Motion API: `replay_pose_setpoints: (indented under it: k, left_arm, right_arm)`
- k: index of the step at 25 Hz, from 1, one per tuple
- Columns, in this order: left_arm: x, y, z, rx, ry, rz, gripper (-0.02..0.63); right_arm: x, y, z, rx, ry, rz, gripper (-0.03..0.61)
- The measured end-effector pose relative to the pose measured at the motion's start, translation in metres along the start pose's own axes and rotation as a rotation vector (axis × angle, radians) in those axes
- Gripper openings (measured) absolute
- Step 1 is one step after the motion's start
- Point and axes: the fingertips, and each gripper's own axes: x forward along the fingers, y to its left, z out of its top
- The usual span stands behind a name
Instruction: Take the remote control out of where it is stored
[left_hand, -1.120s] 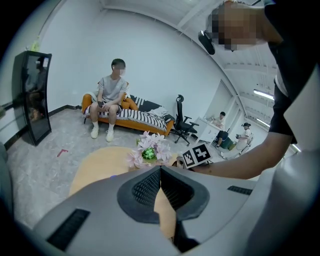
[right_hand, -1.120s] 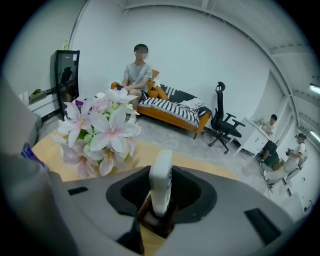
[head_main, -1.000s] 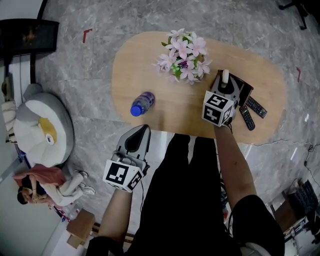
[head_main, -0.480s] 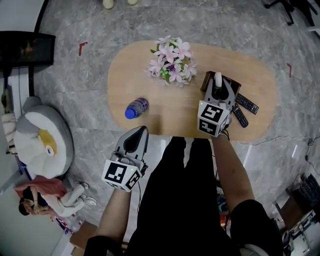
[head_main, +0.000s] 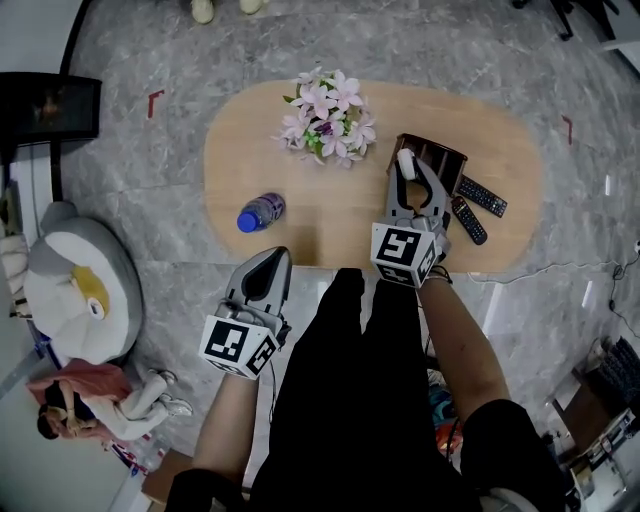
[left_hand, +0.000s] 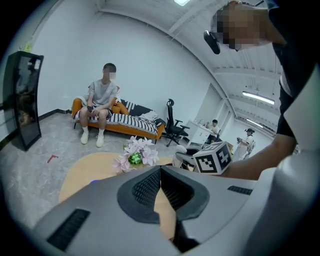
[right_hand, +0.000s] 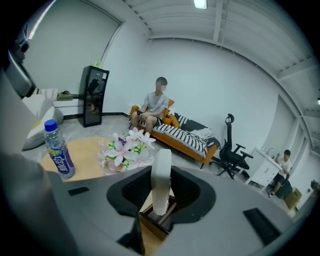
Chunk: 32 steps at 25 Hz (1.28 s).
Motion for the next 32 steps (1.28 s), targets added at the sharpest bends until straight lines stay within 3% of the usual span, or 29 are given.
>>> replay_pose_setpoints:
  k: [11,22,32]
  left_arm:
    - [-0.025,0.020,-0.016,-0.058,-0.056,0.103,0.008]
    - [-0.056,0.035,-0.061,-0.168,-0.091,0.277,0.008]
    - [-0.073,0.022,-0.103,-0.277,-0.141,0.452,0.008]
  right_arm:
    - [-0.020,0.086,0.002,-0.388,-0.095,0.294,0.120]
    - [0.000,0.154,-0.067,-0.684,-0.016,0.524,0.120]
    - [0.013,0.199,-0.117,-0.956,-0.021,0.701,0.120]
